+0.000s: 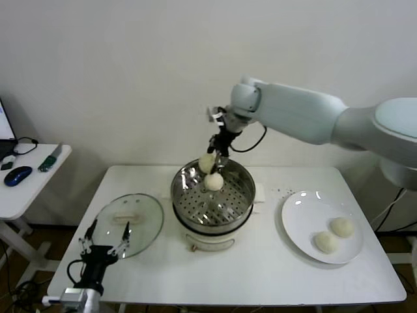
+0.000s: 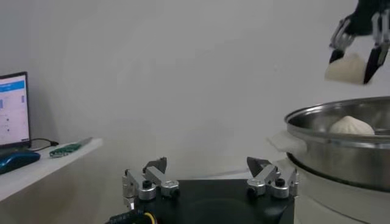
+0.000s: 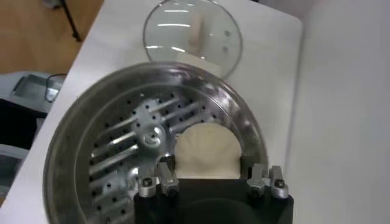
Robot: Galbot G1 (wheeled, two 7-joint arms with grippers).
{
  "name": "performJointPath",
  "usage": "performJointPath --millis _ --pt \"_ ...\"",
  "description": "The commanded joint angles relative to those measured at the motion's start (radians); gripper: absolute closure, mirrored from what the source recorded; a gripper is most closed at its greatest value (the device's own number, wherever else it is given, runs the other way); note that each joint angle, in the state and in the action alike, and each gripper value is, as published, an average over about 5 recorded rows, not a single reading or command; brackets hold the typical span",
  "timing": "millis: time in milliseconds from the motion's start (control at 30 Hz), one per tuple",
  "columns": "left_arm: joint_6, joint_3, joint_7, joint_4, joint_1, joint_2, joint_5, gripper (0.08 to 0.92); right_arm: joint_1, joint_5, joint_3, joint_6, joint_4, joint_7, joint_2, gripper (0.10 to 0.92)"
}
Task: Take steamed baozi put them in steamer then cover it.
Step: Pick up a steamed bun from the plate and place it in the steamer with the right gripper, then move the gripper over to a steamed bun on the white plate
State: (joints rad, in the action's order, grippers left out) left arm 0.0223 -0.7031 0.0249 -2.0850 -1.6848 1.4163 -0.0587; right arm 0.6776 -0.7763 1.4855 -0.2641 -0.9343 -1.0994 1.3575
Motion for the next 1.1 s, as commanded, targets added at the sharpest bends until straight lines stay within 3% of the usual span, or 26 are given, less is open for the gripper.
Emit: performJointPath --millis 33,533,833,1100 --pt "-0.001 -0.001 0.000 0.005 0.008 -0.002 -0.003 0.177 -0.093 -0.028 0.035 -0.014 0.030 0.012 0.141 0.355" --pt "-0.003 -0.002 0.000 0.015 0.018 -0.006 -0.005 0.177 -0.148 0.047 0.061 0.007 0.063 0.007 0.147 0.353" --pt "-0.004 0.000 -0.001 0.016 0.017 -0.004 -0.003 0.177 -0.130 0.085 0.041 0.012 0.068 0.003 0.132 0.209" --pt "-0.004 0.004 -0.002 0.015 0.019 -0.002 -0.002 0.177 0.030 0.094 0.045 0.034 -0.072 -0.012 -0.028 0.202"
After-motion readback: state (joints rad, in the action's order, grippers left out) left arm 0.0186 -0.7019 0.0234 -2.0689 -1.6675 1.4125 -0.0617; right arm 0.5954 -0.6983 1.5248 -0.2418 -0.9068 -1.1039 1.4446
